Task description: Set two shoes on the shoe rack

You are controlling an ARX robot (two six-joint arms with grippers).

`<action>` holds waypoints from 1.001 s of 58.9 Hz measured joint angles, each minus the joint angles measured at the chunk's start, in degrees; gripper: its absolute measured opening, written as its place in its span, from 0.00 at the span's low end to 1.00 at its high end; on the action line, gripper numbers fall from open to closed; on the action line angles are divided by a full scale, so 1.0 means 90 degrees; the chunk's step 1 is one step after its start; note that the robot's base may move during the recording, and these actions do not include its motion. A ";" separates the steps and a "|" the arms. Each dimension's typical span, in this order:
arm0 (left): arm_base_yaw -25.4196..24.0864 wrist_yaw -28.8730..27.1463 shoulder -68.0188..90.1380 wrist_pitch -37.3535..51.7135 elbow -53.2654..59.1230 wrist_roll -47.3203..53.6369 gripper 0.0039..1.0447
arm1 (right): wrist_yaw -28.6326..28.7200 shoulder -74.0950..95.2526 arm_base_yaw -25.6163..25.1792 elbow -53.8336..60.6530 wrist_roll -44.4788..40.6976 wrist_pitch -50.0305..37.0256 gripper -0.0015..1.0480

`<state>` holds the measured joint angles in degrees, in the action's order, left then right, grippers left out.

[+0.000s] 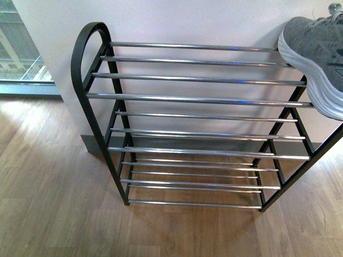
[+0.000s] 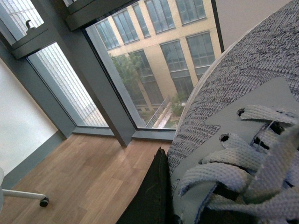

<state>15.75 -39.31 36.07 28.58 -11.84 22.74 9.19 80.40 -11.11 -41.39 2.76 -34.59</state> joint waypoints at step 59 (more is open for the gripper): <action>0.0000 0.0002 0.0000 0.0000 0.0000 0.0000 0.01 | -0.1015 -0.3993 0.1207 0.4121 -0.0284 -0.0539 0.02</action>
<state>15.75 -39.29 36.07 28.58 -11.84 22.74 0.05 44.47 -0.25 -4.29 0.21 -39.44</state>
